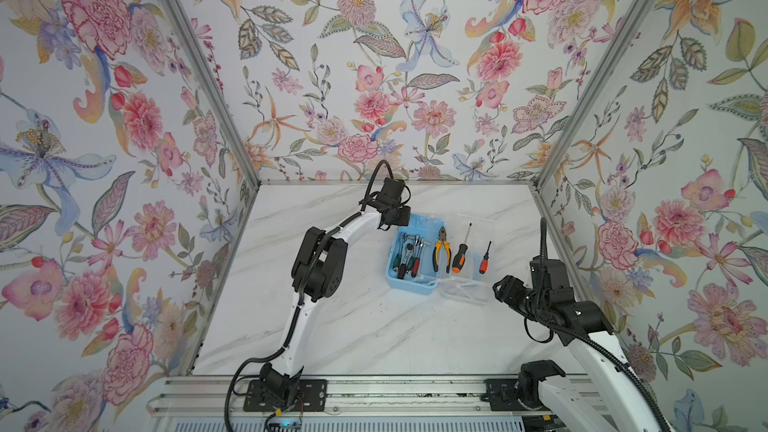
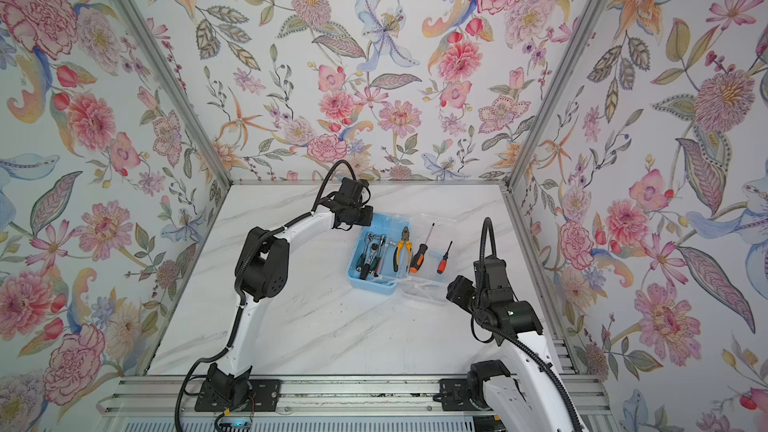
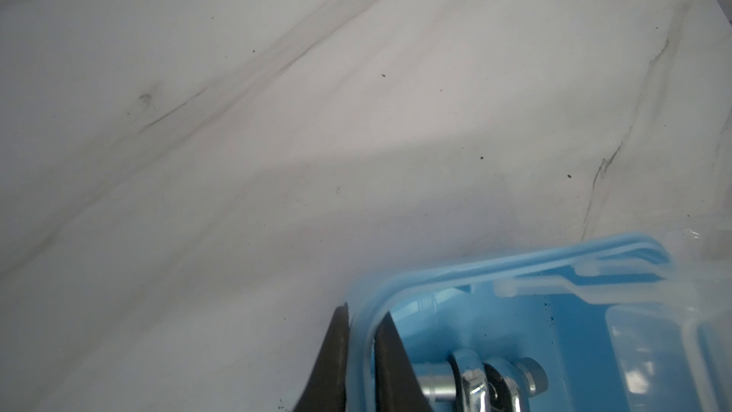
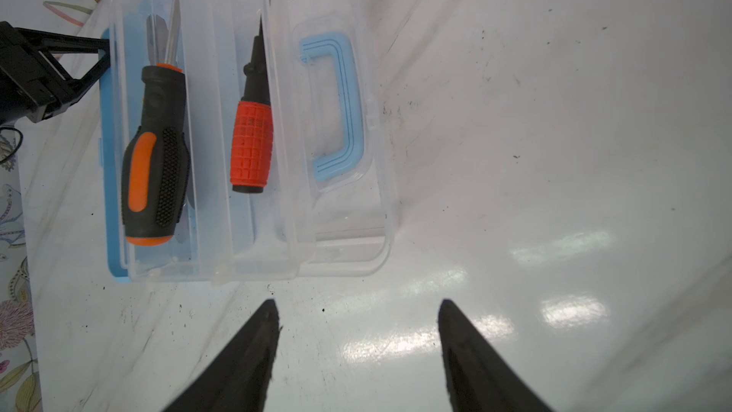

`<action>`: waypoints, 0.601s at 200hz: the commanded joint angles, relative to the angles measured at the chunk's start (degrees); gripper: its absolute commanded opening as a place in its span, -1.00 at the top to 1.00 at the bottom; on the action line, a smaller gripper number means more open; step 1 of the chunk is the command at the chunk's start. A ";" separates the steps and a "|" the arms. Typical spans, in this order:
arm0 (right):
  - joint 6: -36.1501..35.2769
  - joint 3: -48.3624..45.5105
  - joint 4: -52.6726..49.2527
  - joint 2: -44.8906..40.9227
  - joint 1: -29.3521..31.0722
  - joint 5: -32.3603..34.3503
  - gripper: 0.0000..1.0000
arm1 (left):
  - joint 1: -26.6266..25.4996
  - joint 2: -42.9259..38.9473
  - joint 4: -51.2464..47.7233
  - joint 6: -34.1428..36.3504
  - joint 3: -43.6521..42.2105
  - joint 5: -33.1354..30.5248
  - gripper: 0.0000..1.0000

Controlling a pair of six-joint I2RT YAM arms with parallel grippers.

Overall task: Pack the tool kit
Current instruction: 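Lower the right gripper to the clear lid's outer edge and grasp it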

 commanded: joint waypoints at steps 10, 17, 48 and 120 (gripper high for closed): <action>-0.03 -0.63 1.23 0.23 -0.29 -0.20 -0.31 | 1.18 0.22 -1.80 -1.29 -1.46 -7.09 1.00; -0.03 -0.67 1.45 0.57 -0.29 -0.39 -0.31 | 1.52 -0.70 -1.41 -1.96 -2.69 -7.67 1.00; 0.43 -1.14 3.97 1.86 -0.37 -0.71 -0.30 | 3.34 -5.93 2.23 -6.56 -11.35 -10.34 1.00; 0.83 -3.99 15.70 7.80 -1.65 -3.71 -0.04 | 7.70 -16.37 12.26 -11.55 -29.79 -10.58 1.00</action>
